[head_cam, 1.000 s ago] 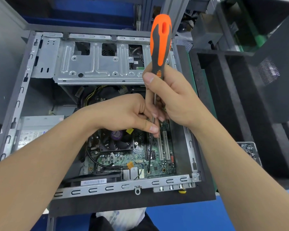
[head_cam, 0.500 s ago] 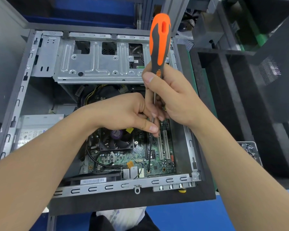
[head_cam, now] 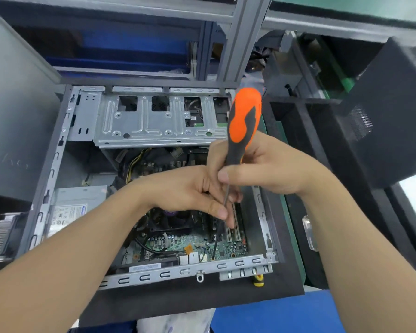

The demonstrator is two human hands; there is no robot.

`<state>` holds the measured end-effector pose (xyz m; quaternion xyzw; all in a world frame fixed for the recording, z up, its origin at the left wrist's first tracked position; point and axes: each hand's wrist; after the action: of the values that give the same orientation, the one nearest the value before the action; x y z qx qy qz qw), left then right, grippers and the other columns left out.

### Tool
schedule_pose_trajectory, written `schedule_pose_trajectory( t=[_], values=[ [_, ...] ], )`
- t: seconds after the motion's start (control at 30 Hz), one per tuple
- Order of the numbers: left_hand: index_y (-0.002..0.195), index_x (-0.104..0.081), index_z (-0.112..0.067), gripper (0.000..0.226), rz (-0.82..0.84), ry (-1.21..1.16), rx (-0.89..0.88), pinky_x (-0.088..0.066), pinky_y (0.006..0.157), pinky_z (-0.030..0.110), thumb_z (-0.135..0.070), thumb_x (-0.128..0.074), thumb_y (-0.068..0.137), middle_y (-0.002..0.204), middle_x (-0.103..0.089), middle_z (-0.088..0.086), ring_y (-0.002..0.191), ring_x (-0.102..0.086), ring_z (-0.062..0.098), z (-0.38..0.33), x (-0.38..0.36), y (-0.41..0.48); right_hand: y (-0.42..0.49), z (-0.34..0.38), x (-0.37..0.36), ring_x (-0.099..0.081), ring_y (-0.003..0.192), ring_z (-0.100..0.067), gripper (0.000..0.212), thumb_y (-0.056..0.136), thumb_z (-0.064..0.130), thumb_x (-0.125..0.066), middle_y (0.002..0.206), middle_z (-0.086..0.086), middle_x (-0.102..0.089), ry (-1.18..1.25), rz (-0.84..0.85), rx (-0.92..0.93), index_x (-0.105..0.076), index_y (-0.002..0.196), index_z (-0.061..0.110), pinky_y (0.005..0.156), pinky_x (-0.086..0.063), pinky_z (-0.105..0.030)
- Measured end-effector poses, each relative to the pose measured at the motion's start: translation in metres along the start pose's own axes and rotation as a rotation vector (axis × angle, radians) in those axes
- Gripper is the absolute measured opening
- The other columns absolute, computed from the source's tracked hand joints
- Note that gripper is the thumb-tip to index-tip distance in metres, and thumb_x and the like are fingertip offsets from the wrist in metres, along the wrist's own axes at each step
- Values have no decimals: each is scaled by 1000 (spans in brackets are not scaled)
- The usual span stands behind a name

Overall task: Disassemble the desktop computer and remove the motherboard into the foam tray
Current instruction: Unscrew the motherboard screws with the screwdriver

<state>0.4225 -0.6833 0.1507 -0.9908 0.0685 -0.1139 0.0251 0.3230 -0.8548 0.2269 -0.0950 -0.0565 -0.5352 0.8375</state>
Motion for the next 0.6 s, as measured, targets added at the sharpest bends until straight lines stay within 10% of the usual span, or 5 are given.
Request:
schedule_pose_trajectory(
  t=[0.4, 0.6],
  values=[
    [96, -80, -36, 13, 52, 2, 31, -45, 85, 16, -29, -69, 97, 95, -77, -11, 90, -66, 3, -17, -21, -1, -33, 133, -45, -52, 55, -10, 52, 90, 72, -58, 60, 0, -58, -974, -623, -313, -57, 75, 22, 52, -45, -34],
    [97, -80, -35, 11, 118, 57, 23, -47, 82, 19, -30, -70, 96, 91, -76, -15, 87, -65, 3, -34, -36, 2, -34, 160, -78, -37, 55, -21, 51, 104, 52, -47, 74, -2, -44, -1203, -576, -716, -32, 69, 18, 54, -30, -30]
  ],
)
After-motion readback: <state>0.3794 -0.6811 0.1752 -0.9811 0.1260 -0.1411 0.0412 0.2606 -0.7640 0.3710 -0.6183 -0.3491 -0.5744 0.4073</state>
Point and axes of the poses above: each hand's wrist, its own y-axis towards the middle knuckle, its own x-axis out of the back of the hand, z = x × y
